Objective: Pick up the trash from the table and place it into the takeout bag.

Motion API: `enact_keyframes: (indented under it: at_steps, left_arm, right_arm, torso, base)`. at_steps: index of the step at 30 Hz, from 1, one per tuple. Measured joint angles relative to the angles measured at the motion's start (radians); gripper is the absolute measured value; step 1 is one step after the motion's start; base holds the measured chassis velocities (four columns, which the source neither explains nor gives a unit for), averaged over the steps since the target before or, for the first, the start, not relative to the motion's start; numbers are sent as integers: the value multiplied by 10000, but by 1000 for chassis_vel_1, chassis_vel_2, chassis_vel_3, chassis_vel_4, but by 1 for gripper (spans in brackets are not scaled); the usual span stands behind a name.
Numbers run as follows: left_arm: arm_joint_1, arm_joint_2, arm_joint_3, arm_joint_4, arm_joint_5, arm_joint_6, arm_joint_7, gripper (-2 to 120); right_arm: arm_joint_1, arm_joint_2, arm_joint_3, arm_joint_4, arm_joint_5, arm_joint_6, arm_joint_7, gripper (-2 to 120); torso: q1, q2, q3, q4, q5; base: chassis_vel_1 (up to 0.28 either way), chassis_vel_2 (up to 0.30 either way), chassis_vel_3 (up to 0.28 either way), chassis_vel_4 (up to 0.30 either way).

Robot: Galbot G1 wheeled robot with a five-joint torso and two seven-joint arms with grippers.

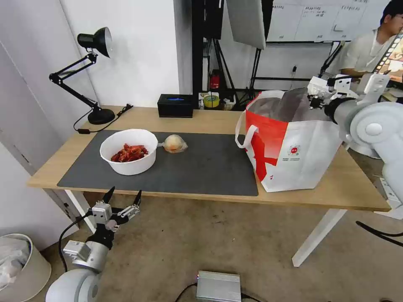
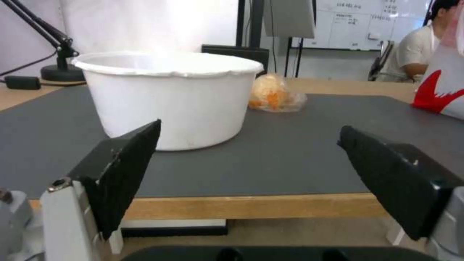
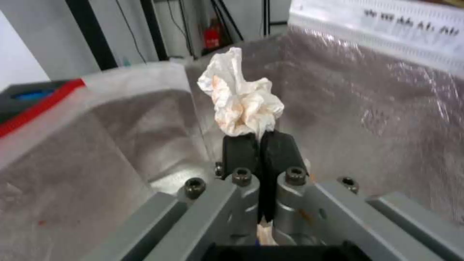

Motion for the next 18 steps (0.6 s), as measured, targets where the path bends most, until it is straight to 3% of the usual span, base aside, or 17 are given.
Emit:
enact_keyframes:
  at_steps: [18]
  left_arm:
    - [-18,134,-14,40,-105,0,-1,100]
  right_arm:
    - [-580,34,371,297,-580,569,-534,69]
  torso:
    - [-2,1,-1,1,0]
  base:
    - [0,0,0,0]
